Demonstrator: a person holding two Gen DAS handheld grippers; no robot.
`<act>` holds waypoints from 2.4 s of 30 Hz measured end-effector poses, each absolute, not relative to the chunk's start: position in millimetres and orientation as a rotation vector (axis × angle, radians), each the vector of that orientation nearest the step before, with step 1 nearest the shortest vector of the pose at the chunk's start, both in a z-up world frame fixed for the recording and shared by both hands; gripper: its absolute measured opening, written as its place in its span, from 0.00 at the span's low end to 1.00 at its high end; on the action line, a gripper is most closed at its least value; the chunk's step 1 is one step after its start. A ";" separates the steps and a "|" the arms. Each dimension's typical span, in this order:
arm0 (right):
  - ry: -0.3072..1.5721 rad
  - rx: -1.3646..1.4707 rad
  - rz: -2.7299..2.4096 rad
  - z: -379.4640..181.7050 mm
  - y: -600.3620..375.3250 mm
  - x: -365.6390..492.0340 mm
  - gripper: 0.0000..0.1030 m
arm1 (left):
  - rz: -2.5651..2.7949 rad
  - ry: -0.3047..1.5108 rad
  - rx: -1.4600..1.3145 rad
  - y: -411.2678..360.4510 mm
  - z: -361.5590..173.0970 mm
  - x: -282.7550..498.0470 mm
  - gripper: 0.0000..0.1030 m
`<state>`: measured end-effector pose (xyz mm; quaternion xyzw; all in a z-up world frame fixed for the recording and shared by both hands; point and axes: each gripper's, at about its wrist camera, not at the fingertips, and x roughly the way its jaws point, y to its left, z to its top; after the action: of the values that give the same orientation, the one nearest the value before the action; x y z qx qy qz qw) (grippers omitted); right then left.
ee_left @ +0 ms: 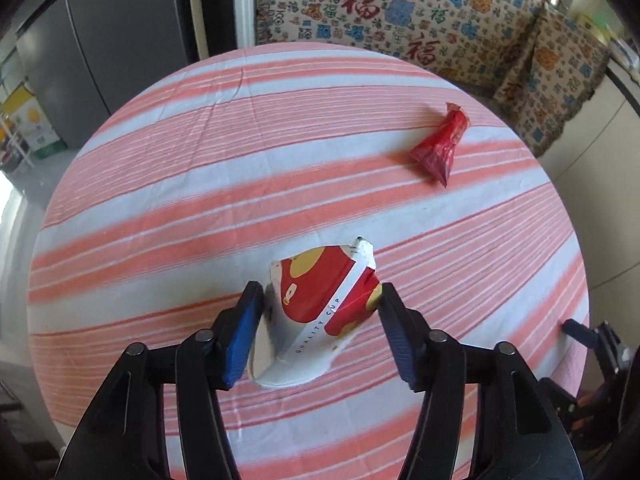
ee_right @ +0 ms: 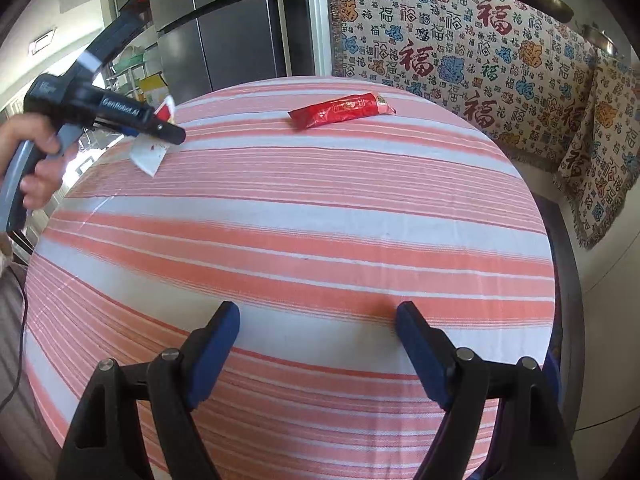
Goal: Collect trash
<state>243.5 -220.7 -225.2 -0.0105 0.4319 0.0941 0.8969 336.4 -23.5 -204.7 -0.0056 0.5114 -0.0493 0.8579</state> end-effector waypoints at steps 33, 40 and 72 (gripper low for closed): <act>1.105 -0.175 0.237 -198.2 -159.6 411.6 0.22 | -0.210 0.903 -0.013 -8.3 -201.7 324.2 0.65; 1.137 -0.268 0.307 -196.1 -185.8 316.6 0.25 | -0.305 0.902 0.013 -17.4 -209.2 323.4 0.89; 1.205 0.187 0.132 -179.1 -250.4 328.2 0.68 | -0.222 1.019 0.092 -40.6 -209.3 282.4 0.75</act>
<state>328.2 -250.4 -179.1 0.0878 0.5656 0.0619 0.8177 282.4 -40.6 -209.3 0.0440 0.4865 -0.1059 0.8661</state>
